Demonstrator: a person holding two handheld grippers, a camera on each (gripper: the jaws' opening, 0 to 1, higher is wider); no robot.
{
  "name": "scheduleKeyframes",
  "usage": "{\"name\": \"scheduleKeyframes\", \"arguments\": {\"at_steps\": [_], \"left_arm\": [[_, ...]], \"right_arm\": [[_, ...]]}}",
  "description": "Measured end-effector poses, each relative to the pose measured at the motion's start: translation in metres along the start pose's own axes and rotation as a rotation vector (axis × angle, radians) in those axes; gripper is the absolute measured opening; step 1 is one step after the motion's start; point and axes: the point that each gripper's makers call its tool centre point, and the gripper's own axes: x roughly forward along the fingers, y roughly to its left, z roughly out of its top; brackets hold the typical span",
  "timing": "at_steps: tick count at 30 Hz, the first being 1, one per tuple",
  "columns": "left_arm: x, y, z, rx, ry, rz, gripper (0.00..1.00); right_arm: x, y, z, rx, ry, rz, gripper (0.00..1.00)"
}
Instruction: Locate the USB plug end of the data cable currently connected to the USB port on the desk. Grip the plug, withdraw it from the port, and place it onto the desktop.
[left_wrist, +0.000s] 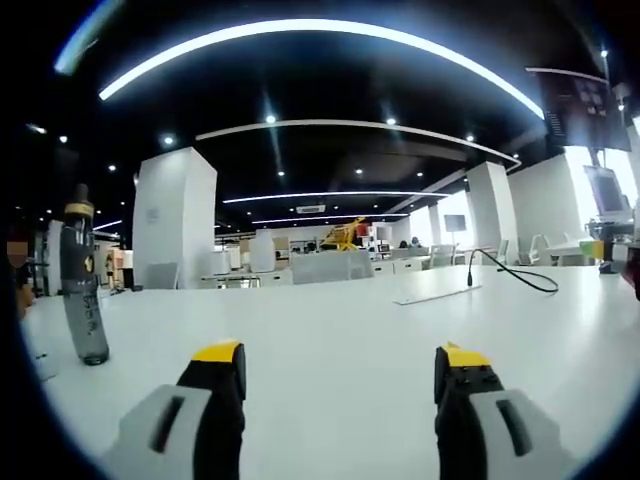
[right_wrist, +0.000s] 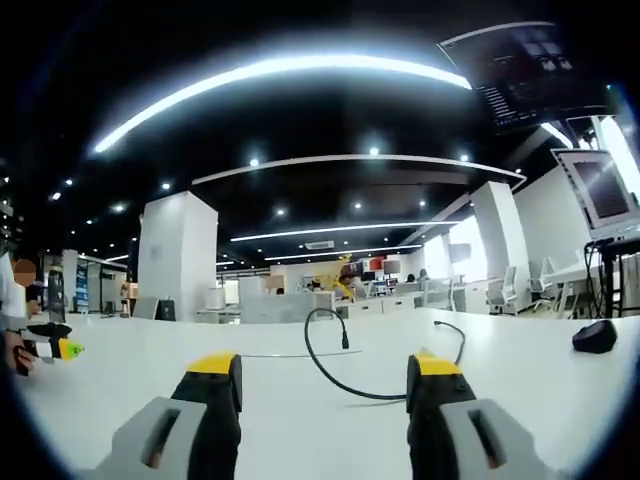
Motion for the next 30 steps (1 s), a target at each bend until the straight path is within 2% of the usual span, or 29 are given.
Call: {"name": "scheduleKeyframes", "arguments": {"at_steps": [7, 11, 13, 18, 30], "left_arm": [[0.000, 0.002, 0.002, 0.000, -0.009, 0.006, 0.77], [0.001, -0.002, 0.003, 0.012, -0.011, -0.009, 0.77], [0.001, -0.002, 0.006, -0.006, -0.023, -0.017, 0.77], [0.001, 0.006, 0.005, -0.016, -0.019, 0.010, 0.77], [0.000, 0.006, 0.004, -0.036, -0.021, 0.002, 0.77]], "right_arm": [[0.000, 0.003, 0.000, -0.001, 0.000, 0.011, 0.67], [-0.002, 0.005, 0.005, 0.014, -0.024, 0.019, 0.67], [0.000, 0.005, 0.003, 0.012, -0.011, 0.016, 0.67], [0.000, 0.007, 0.000, 0.001, 0.007, 0.016, 0.67], [0.002, 0.006, -0.005, -0.015, 0.029, 0.011, 0.67]]}}
